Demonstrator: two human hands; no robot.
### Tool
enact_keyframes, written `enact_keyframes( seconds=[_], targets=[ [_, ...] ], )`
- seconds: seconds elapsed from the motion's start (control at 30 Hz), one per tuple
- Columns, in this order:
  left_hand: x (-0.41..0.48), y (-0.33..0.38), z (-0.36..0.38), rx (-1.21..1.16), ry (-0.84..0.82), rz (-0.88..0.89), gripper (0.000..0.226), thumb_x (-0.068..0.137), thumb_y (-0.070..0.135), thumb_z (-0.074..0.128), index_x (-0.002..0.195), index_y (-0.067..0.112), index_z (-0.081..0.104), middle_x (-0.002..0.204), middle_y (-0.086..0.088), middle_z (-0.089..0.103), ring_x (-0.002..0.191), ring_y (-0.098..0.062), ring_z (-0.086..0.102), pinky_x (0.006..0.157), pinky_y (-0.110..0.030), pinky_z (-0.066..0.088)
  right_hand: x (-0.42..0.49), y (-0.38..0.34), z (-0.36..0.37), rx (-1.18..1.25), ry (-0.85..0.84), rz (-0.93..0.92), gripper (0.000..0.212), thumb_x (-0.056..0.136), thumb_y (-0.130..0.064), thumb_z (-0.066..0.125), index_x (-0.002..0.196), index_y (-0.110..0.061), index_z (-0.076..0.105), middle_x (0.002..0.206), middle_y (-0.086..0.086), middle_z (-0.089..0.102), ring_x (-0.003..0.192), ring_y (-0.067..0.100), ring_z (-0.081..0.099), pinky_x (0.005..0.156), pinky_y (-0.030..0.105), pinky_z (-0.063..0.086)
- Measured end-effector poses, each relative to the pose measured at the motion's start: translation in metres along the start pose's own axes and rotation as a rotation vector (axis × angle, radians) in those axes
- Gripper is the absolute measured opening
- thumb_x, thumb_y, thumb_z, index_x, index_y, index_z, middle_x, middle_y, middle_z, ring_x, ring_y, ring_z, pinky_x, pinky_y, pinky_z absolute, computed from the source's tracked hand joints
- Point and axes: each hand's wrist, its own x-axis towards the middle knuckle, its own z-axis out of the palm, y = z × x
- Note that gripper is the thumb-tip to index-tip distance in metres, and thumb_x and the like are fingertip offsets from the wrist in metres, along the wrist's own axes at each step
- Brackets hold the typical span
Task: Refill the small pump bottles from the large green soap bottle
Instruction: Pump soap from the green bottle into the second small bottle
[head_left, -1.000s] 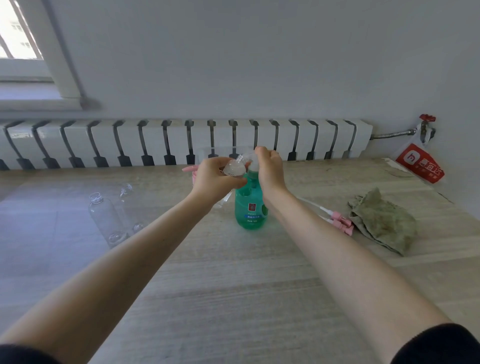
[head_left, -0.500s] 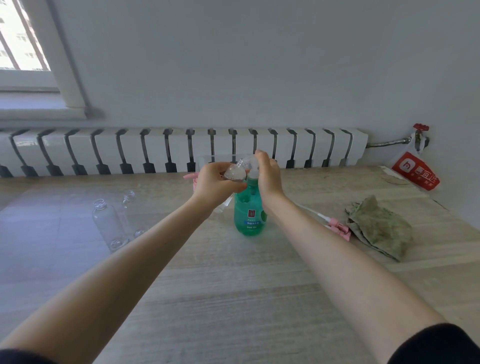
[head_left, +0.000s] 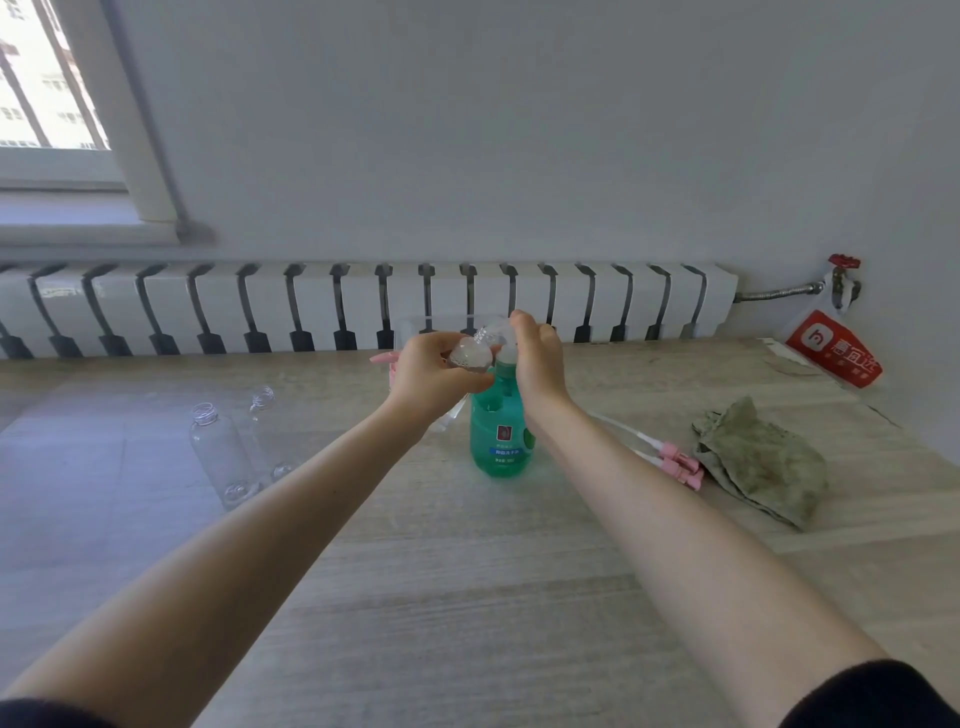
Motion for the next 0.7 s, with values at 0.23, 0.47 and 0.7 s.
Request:
enact_keyframes(
  seconds=[0.23, 0.47, 0.7],
  targets=[
    [0.0009, -0.0026, -0.0015, 0.026, -0.001, 0.01, 0.026, 0.074, 0.004, 0.076, 0.096, 0.014, 0.065, 0.088, 0.005, 0.064, 0.082, -0.008, 0.063, 0.071, -0.022, 0.052, -0.002, -0.0016, -0.0005, 0.004, -0.015, -0.026, 0.016, 0.093, -0.028, 0.047, 0.089, -0.013, 0.045, 0.07, -0.001, 0.049, 0.057, 0.008, 0.052, 0.056, 0.021, 0.04],
    [-0.0003, -0.0022, -0.0029, 0.032, -0.004, 0.015, 0.025, 0.075, 0.003, 0.075, 0.093, 0.016, 0.064, 0.083, 0.007, 0.063, 0.077, -0.004, 0.061, 0.066, -0.018, 0.049, -0.0025, -0.0025, -0.0017, 0.009, -0.029, -0.033, 0.014, 0.094, -0.024, 0.045, 0.088, -0.013, 0.043, 0.067, -0.002, 0.048, 0.054, 0.005, 0.051, 0.053, 0.018, 0.039],
    [-0.0002, -0.0004, -0.0041, 0.037, -0.01, 0.017, 0.028, 0.075, 0.002, 0.075, 0.089, 0.02, 0.06, 0.081, 0.01, 0.062, 0.075, -0.001, 0.06, 0.061, -0.013, 0.045, 0.0001, 0.0022, 0.0014, -0.002, -0.013, -0.007, 0.031, 0.092, -0.039, 0.047, 0.097, -0.008, 0.048, 0.074, 0.001, 0.053, 0.065, 0.01, 0.055, 0.061, 0.025, 0.041]
  ],
)
